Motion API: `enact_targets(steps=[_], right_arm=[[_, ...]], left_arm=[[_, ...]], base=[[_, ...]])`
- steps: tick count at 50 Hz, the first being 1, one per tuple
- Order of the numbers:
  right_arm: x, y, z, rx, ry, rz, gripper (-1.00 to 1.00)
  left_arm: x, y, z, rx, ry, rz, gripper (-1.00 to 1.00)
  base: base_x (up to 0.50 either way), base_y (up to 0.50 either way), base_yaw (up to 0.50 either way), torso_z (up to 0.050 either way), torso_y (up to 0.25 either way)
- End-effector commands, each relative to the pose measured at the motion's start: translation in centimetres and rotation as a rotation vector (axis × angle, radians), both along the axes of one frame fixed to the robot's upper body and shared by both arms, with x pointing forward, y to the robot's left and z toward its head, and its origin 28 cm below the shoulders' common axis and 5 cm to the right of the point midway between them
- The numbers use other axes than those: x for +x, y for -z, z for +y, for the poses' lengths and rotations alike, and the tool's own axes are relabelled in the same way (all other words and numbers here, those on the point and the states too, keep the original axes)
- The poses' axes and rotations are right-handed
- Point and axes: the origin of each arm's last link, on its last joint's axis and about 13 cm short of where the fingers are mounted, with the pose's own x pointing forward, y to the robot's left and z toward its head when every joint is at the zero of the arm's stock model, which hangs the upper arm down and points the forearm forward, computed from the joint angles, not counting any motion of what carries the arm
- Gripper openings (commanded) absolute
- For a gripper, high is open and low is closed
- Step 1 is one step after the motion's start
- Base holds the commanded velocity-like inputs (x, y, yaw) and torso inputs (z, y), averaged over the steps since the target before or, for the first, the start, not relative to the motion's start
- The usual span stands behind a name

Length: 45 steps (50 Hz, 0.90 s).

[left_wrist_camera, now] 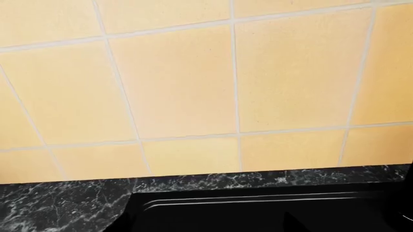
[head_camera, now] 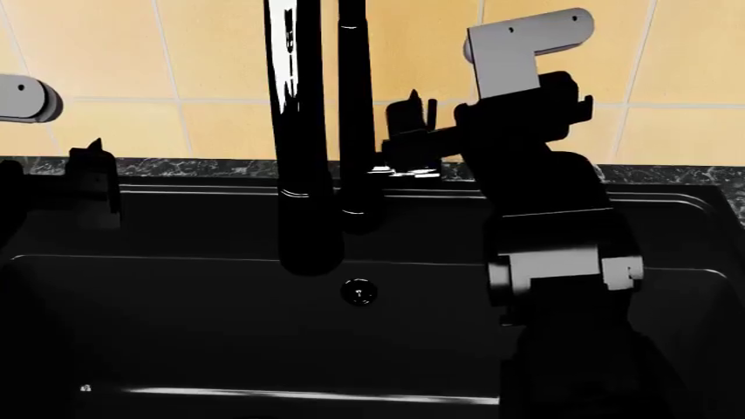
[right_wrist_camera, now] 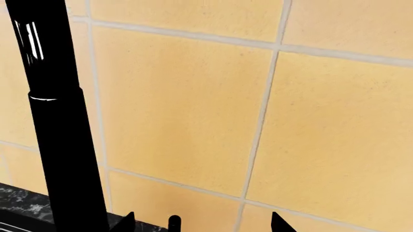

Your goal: Pick the pan and sponge and place them into the sink. Then turn on the water.

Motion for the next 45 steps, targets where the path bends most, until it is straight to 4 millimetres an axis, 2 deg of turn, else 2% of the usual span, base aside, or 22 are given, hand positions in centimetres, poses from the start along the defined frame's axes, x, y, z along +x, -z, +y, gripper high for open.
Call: enact_targets(steps=[1, 12, 16, 24, 30, 45], right_arm=[[0.1, -0.4, 0.9, 0.014, -0.038, 0.01, 1.0], [0.2, -1.0, 0.8, 0.02, -0.03, 0.003, 1.0], [0.3, -2.1, 0.3, 0.034, -0.018, -0.014, 1.0], [0.4, -3.7, 0.2, 0.026, -0.022, -0.029, 1.0], [0.4, -3.8, 0.4, 0.03, -0.033, -0.019, 1.0], [0.3, -3.3, 0.7, 0.051, -0.038, -0.001, 1.0]], left_arm=[[0.2, -0.4, 0.0, -0.007, 0.045, -0.038, 1.0], [0.4, -0.4, -0.3, -0.018, 0.059, -0.028, 1.0], [0.3, -1.5, 0.2, -0.013, 0.04, -0.054, 1.0], [0.1, -1.9, 0.3, -0.008, 0.038, -0.071, 1.0], [0.4, -2.8, 0.1, -0.013, 0.042, -0.091, 1.0], [0.5, -2.9, 0.0, -0.007, 0.039, -0.093, 1.0]], base=[[0.0, 0.0, 0.0, 0.005, -0.08], [0.0, 0.0, 0.0, 0.006, -0.081], [0.0, 0.0, 0.0, 0.008, -0.082], [0.0, 0.0, 0.0, 0.008, -0.082], [0.0, 0.0, 0.0, 0.008, -0.084], [0.0, 0.0, 0.0, 0.008, -0.082]])
